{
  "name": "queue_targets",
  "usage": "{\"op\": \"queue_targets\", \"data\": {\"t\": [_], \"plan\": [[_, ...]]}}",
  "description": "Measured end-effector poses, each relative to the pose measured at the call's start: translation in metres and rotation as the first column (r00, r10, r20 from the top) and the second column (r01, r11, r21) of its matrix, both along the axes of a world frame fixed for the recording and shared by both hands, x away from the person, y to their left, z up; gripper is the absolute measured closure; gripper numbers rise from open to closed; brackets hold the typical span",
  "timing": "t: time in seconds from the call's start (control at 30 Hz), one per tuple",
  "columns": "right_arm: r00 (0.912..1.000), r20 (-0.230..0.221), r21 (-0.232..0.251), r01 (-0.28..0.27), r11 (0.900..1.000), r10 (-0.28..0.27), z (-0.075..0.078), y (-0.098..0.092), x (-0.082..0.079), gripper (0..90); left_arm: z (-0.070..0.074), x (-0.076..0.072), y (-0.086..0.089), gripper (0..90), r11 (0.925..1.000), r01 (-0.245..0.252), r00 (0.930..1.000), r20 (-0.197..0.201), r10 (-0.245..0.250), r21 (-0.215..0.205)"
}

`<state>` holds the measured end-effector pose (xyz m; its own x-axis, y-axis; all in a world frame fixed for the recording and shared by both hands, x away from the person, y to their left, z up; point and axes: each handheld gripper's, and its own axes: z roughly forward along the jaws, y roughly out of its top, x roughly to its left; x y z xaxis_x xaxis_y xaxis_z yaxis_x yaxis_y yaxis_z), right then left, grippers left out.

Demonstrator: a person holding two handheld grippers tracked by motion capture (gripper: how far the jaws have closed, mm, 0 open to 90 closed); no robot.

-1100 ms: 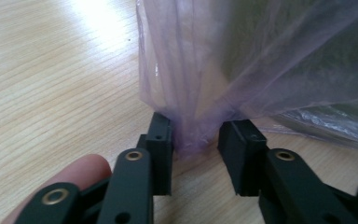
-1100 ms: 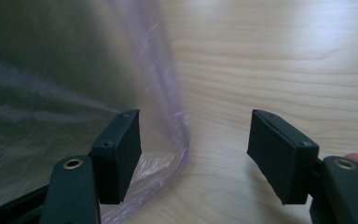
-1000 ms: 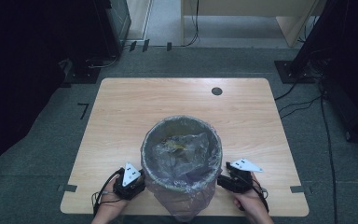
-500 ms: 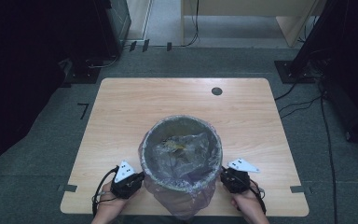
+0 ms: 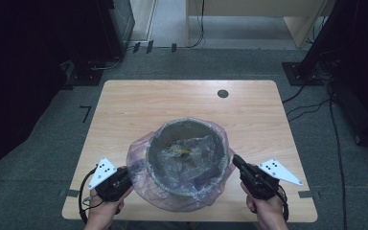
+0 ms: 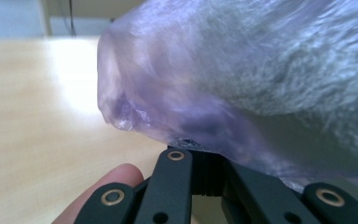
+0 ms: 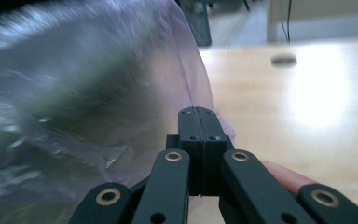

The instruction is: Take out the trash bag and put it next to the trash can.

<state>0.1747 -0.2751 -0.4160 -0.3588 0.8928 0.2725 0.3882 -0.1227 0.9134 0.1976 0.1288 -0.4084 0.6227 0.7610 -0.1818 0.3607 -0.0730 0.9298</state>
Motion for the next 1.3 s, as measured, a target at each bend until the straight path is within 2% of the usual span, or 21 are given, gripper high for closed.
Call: {"op": "queue_targets", "data": {"t": [0.17, 0.27, 0.3, 0.33, 0.43, 0.53, 0.57, 0.6, 0.63, 0.67, 0.7, 0.77, 0.93, 0.97, 1.0, 1.03, 1.07, 1.1, 1.17, 1.23, 1.3], "plan": [[0.9957, 0.091, 0.019, -0.017, 1.000, 0.015, 0.045, 0.005, -0.005, 90.0, 0.033, -0.006, 0.000, 90.0, 0.9998, 0.010, 0.9972, 0.075, -0.008, -0.019], [0.9931, 0.114, 0.015, -0.029, 0.999, 0.028, 0.055, 0.009, -0.003, 90.0, 0.047, -0.005, -0.008, 90.0, 0.9993, 0.026, 0.9944, 0.103, -0.024, -0.025], [0.9892, 0.139, 0.005, -0.048, 0.999, 0.046, 0.067, 0.017, 0.000, 90.0, 0.054, -0.003, -0.012, 90.0, 0.9989, 0.038, 0.9931, 0.112, -0.035, -0.026], [0.9892, 0.139, 0.005, -0.048, 0.999, 0.046, 0.067, 0.017, 0.000, 90.0, 0.058, -0.002, -0.015, 90.0, 0.9986, 0.045, 0.9919, 0.120, -0.042, -0.026], [0.9803, 0.179, -0.011, -0.083, 0.996, 0.084, 0.090, 0.033, 0.008, 90.0, 0.075, 0.003, -0.031, 90.0, 0.9964, 0.084, 0.9861, 0.145, -0.080, -0.017], [0.9755, 0.197, -0.009, -0.099, 0.995, 0.099, 0.103, 0.040, 0.013, 90.0, 0.092, 0.007, -0.046, 90.0, 0.9918, 0.126, 0.9778, 0.171, -0.121, -0.018], [0.9712, 0.214, -0.005, -0.106, 0.994, 0.105, 0.114, 0.046, 0.017, 90.0, 0.097, 0.008, -0.050, 90.0, 0.9899, 0.139, 0.9753, 0.176, -0.133, -0.024], [0.9712, 0.214, -0.005, -0.106, 0.994, 0.105, 0.114, 0.046, 0.017, 90.0, 0.102, 0.008, -0.055, 90.0, 0.9866, 0.159, 0.9711, 0.186, -0.149, -0.038], [0.9640, 0.240, -0.008, -0.117, 0.993, 0.115, 0.127, 0.053, 0.020, 90.0, 0.107, 0.009, -0.059, 89.8, 0.9829, 0.177, 0.9670, 0.196, -0.163, -0.053], [0.9640, 0.240, -0.008, -0.117, 0.993, 0.115, 0.127, 0.053, 0.020, 90.0, 0.110, 0.009, -0.064, 89.8, 0.9808, 0.186, 0.9633, 0.208, -0.170, -0.059], [0.9587, 0.258, -0.018, -0.118, 0.993, 0.119, 0.133, 0.056, 0.020, 90.0, 0.111, 0.009, -0.067, 89.5, 0.9806, 0.189, 0.9613, 0.214, -0.174, -0.052], [0.9566, 0.264, -0.030, -0.119, 0.992, 0.123, 0.137, 0.058, 0.020, 90.0, 0.107, 0.011, -0.071, 86.2, 0.9817, 0.184, 0.9638, 0.205, -0.171, -0.049], [0.9670, 0.220, -0.018, -0.128, 0.992, 0.129, 0.125, 0.049, 0.023, 90.0, 0.090, 0.013, -0.076, 74.9, 0.9848, 0.171, 0.9718, 0.170, -0.163, -0.032], [0.9666, 0.219, -0.004, -0.136, 0.991, 0.133, 0.122, 0.044, 0.022, 82.5, 0.088, 0.013, -0.077, 68.0, 0.9865, 0.162, 0.9726, 0.172, -0.156, -0.024], [0.9666, 0.219, -0.004, -0.136, 0.991, 0.133, 0.122, 0.044, 0.022, 82.5, 0.087, 0.012, -0.078, 68.0, 0.9887, 0.149, 0.9739, 0.175, -0.145, -0.013], [0.9650, 0.223, 0.006, -0.143, 0.990, 0.139, 0.121, 0.041, 0.021, 77.4, 0.086, 0.012, -0.079, 64.5, 0.9908, 0.135, 0.9750, 0.179, -0.132, -0.006], [0.9618, 0.234, 0.013, -0.149, 0.989, 0.142, 0.120, 0.035, 0.016, 63.7, 0.086, 0.012, -0.080, 57.0, 0.9918, 0.128, 0.9752, 0.182, -0.126, 0.000], [0.9618, 0.234, 0.013, -0.149, 0.989, 0.142, 0.120, 0.035, 0.016, 63.7, 0.085, 0.013, -0.080, 57.0, 0.9924, 0.123, 0.9756, 0.183, -0.122, 0.003], [0.9611, 0.243, -0.002, -0.135, 0.991, 0.131, 0.118, 0.028, 0.010, 46.4, 0.085, 0.014, -0.080, 52.7, 0.9932, 0.116, 0.9771, 0.179, -0.115, 0.002], [0.9626, 0.242, -0.005, -0.125, 0.992, 0.122, 0.116, 0.025, 0.008, 43.4, 0.084, 0.015, -0.079, 52.0, 0.9945, 0.104, 0.9787, 0.178, -0.103, 0.001], [0.9696, 0.222, 0.005, -0.106, 0.994, 0.102, 0.110, 0.017, 0.003, 37.9, 0.083, 0.016, -0.078, 50.9, 0.9952, 0.097, 0.9800, 0.175, -0.095, -0.005]]}}
